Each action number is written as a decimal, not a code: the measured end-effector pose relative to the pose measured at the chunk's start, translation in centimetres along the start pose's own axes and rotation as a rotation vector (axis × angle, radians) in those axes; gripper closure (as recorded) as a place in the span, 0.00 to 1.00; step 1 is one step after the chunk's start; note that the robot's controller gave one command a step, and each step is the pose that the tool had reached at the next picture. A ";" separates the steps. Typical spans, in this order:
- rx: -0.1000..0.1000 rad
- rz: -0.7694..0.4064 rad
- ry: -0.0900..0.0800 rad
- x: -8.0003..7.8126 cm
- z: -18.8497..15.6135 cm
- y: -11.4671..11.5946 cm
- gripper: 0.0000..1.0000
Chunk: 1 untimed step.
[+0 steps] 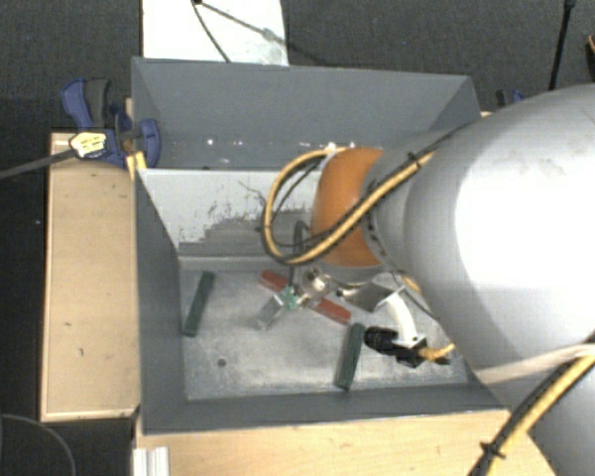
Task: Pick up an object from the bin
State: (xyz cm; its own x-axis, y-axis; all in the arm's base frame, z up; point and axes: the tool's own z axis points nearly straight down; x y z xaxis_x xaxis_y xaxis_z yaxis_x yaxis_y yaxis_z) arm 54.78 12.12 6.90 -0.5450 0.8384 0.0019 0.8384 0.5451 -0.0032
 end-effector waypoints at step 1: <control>0.001 -0.008 0.000 0.0 0.0 0.0 0.00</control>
Offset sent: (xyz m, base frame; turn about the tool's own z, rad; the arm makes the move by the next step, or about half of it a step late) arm 0.0000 0.0000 0.0000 0.0000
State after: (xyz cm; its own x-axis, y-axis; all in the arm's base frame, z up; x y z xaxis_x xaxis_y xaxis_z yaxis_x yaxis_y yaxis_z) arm 54.77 12.10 6.92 -0.5516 0.8341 0.0017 0.8341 0.5516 -0.0038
